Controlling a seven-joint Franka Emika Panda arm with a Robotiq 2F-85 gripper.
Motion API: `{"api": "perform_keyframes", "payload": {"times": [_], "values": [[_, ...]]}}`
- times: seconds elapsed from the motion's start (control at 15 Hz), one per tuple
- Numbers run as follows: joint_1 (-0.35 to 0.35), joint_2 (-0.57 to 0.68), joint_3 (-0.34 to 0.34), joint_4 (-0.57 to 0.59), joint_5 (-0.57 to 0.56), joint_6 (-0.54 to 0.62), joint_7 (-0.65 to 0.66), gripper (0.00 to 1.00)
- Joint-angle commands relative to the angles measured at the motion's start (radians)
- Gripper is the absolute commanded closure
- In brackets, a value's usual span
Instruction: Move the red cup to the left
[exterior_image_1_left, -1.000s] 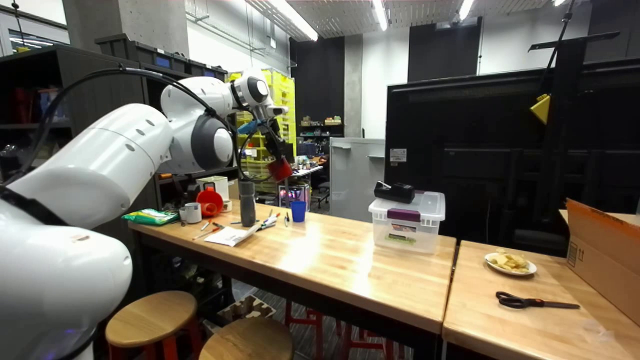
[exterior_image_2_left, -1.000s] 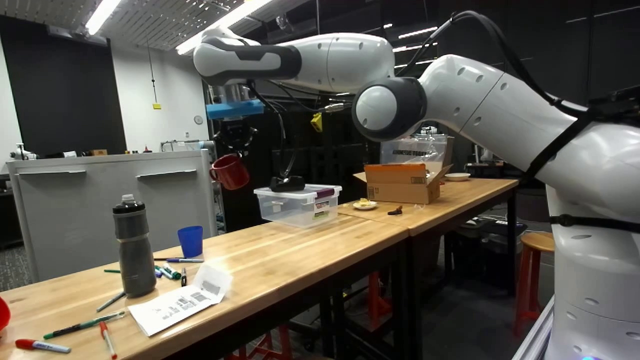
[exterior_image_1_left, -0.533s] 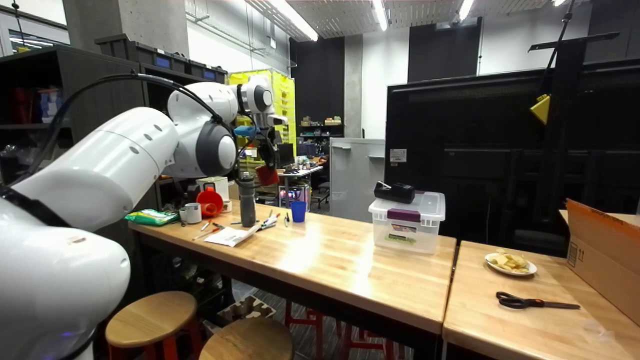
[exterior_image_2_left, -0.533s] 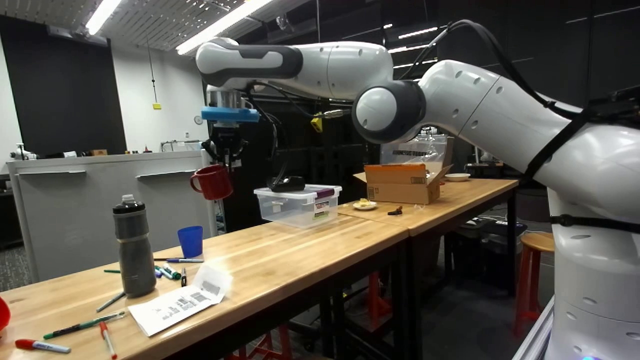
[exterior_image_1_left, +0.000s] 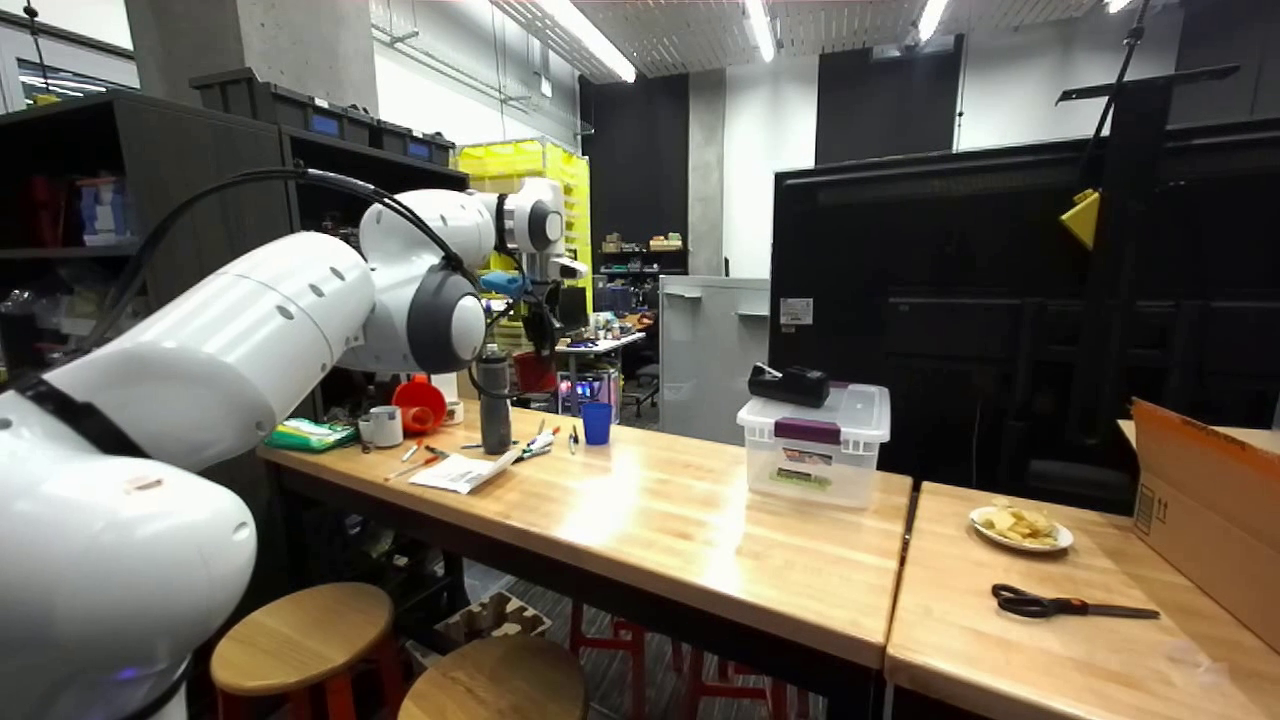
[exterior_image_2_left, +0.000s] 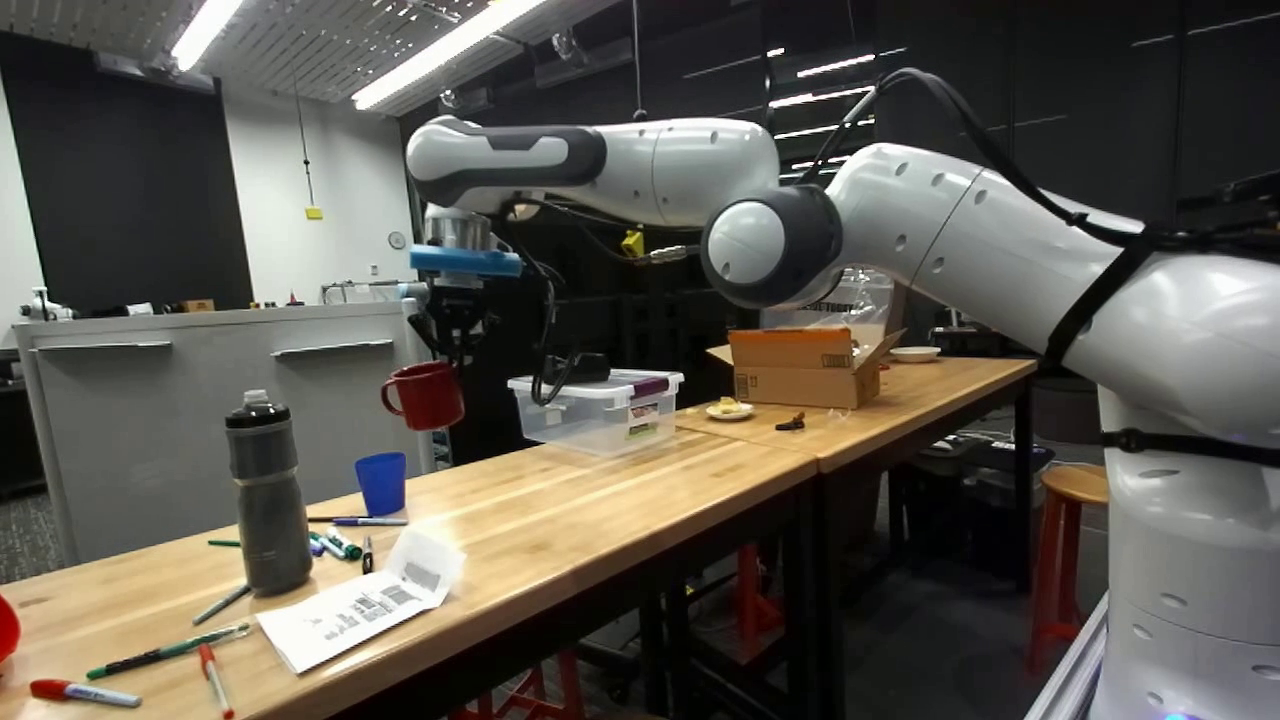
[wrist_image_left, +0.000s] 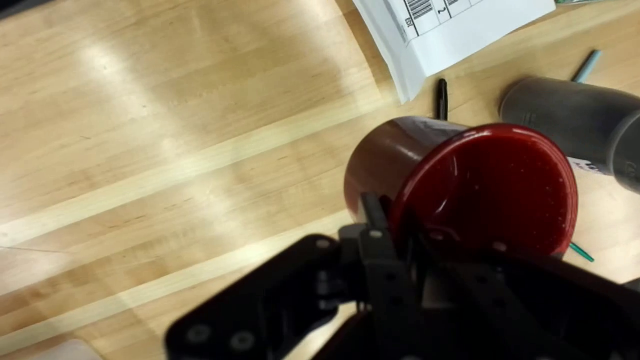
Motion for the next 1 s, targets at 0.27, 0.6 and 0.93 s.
{"api": "perform_keyframes", "payload": {"times": [0.27, 0.6, 0.93], "values": [[-0.019, 0.025, 0.003, -0.019, 0.007, 0.023, 0.03, 0.98], [-0.02, 0.065, -0.016, -0.032, -0.006, 0.024, 0.057, 0.98], [-0.025, 0.108, -0.04, -0.039, -0.019, 0.01, 0.093, 0.98]]}}
